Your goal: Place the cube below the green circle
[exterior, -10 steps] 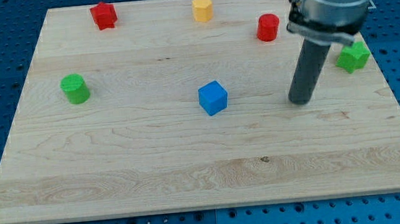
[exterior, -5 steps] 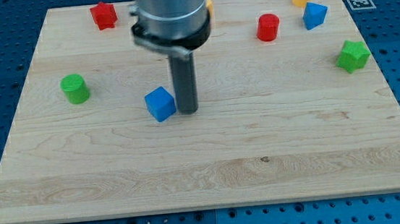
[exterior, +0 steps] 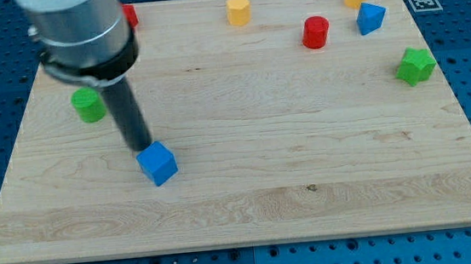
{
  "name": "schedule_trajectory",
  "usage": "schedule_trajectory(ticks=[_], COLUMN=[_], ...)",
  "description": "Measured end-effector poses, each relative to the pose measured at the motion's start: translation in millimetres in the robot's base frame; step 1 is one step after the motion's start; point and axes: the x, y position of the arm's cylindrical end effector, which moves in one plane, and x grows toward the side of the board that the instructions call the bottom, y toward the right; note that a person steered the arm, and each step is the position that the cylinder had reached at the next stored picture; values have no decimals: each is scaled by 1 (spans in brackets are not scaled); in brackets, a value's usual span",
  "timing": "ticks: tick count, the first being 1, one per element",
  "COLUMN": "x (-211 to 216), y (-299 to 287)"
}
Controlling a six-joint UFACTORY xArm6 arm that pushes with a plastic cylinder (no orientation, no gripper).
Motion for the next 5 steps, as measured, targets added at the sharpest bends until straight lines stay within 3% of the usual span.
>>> schedule_trajectory(ticks=[1, 2, 3, 4, 5], x=[-19, -1, 29, 54, 60], y=[59, 97, 63, -7, -50])
